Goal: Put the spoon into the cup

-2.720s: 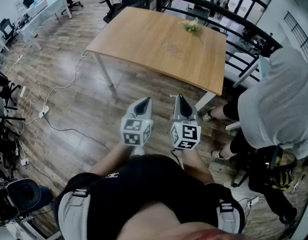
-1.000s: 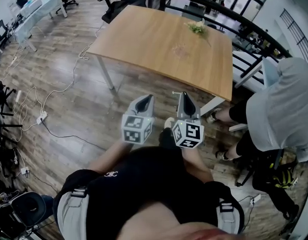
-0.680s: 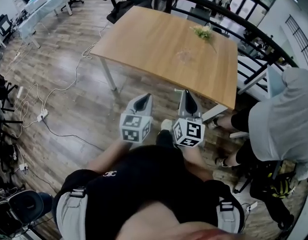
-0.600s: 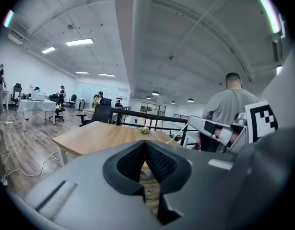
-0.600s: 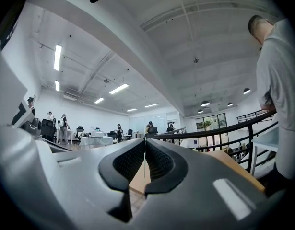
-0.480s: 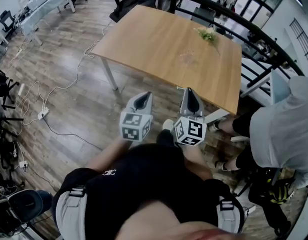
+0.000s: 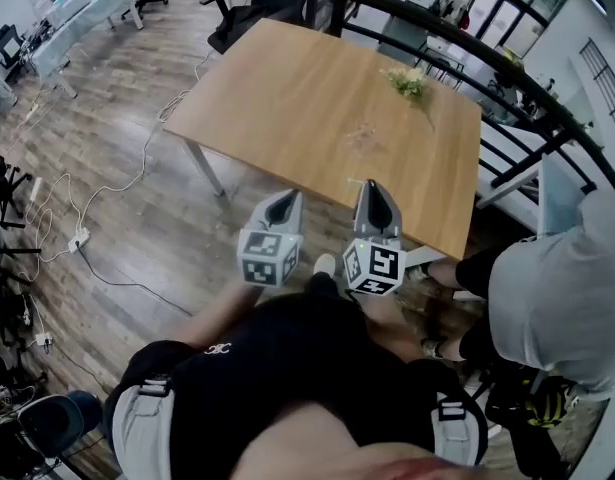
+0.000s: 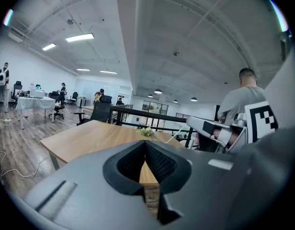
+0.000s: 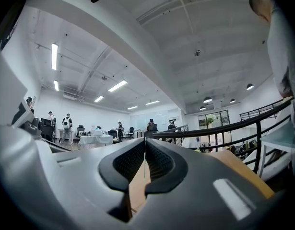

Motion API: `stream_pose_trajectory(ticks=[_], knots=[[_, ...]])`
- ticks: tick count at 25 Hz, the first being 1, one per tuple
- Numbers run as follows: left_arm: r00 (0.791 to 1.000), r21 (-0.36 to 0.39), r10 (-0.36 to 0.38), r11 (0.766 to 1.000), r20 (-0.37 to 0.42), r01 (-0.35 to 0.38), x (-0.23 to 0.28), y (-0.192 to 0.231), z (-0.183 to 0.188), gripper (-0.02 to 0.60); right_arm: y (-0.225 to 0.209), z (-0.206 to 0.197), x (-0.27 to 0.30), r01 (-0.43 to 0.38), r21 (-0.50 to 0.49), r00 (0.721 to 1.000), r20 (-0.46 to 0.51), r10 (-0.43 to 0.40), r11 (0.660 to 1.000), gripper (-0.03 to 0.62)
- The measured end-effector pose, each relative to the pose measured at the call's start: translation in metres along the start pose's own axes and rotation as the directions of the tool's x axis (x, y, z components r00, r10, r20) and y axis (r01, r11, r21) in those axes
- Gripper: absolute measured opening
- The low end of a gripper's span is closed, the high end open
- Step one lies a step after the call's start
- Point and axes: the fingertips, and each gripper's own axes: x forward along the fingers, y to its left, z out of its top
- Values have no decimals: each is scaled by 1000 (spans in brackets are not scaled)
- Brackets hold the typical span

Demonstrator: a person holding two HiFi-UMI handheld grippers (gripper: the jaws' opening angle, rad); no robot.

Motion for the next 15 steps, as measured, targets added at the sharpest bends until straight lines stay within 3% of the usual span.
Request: stream_pose_trajectory(ticks=[15], knots=[[998, 42, -42, 998, -49, 44, 154, -32, 47, 11, -103, 6, 113, -8, 32, 1000, -19, 8, 999, 11]])
